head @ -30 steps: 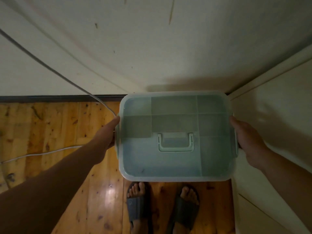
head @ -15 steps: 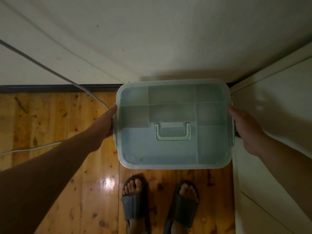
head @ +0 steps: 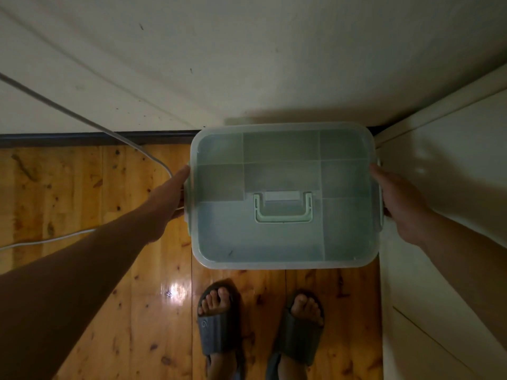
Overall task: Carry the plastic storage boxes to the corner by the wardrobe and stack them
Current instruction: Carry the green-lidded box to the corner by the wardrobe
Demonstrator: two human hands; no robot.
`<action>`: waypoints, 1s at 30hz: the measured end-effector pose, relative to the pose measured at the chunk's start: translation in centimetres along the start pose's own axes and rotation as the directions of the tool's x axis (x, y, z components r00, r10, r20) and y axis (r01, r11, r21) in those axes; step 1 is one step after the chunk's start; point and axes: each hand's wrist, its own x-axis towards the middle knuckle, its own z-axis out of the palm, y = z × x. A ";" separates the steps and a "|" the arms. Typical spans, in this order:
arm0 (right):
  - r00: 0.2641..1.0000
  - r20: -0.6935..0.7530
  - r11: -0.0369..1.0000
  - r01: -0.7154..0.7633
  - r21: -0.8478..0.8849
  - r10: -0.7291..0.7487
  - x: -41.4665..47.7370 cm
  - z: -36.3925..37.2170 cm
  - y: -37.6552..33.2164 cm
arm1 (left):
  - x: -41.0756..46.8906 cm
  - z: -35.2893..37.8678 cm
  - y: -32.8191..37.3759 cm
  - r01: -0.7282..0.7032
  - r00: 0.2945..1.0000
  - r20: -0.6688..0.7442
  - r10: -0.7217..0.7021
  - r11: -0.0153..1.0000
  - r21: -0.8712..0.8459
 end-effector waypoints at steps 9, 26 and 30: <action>0.994 -0.085 0.993 0.056 -0.099 -0.065 -0.8 0.4 1.5 | -0.9 0.1 -1.6 0.031 0.999 -0.040 -0.029 0.999 0.038; 0.997 0.007 0.969 0.077 -0.235 -0.078 -6.2 -0.8 -2.4 | -6.4 -0.7 2.4 -0.027 1.000 0.016 0.026 0.998 0.053; 0.993 0.023 0.969 0.115 -0.217 -0.113 -8.7 -1.3 -4.7 | -8.6 -0.5 4.2 -0.062 0.997 0.046 0.062 0.998 0.010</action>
